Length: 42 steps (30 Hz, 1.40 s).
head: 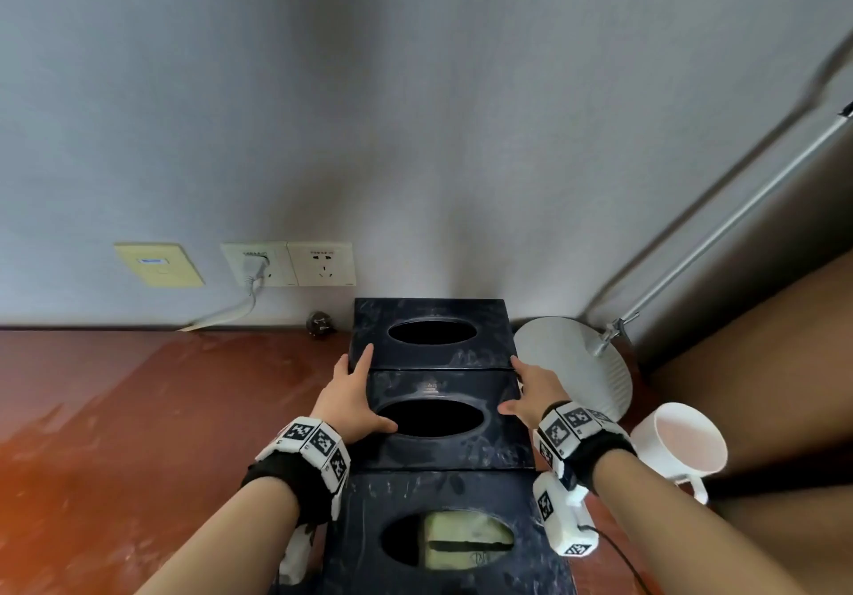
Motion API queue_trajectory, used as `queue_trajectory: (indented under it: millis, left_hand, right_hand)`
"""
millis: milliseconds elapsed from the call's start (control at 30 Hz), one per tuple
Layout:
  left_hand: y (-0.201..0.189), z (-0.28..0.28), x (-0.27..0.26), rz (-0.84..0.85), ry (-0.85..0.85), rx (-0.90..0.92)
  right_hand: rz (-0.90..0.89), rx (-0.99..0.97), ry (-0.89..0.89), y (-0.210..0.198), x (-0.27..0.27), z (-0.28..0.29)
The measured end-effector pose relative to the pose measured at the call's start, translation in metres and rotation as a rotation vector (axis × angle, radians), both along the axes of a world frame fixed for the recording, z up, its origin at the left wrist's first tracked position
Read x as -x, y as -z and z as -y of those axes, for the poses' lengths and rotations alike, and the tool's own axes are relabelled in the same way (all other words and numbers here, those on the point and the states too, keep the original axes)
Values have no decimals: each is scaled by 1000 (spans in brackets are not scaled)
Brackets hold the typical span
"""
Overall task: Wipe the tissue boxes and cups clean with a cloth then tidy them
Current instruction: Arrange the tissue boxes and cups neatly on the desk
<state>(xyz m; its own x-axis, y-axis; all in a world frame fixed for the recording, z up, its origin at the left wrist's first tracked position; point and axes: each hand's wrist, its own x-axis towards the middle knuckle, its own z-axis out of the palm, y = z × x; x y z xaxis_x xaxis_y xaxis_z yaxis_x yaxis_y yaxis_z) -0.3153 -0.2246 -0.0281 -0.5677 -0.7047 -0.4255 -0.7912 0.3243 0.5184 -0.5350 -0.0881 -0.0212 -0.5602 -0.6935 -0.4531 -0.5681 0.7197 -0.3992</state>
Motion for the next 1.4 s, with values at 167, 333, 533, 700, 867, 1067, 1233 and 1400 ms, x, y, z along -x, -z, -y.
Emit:
queue_trajectory:
  millis: [167, 333, 533, 700, 867, 1067, 1233, 1400]
  left_hand:
    - [-3, -6, 5, -26, -6, 14]
    - [0, -11, -11, -50, -80, -155]
    - [14, -37, -62, -12, -59, -407]
    - [20, -63, -82, -121, -113, -410]
    - [17, -84, -120, 36, 57, -280]
    - [22, -101, -156, 337, 471, -105]
    - [36, -115, -157, 337, 436, 215]
    - [39, -118, -150, 391, 415, 285]
  right_hand:
    - [-33, -12, -33, -4, 3, -5]
    - [-44, 3, -134, -13, -10, -17]
    - [-63, 74, -228, -21, -21, -61]
    - [-126, 75, -312, -16, -41, -91]
    - [-123, 18, -345, -7, -63, -109]
    - [-140, -75, -350, 2, -91, -125]
    - [-188, -139, -528, 6, -126, -137]
    - [-219, -159, -446, 8, -148, -135]
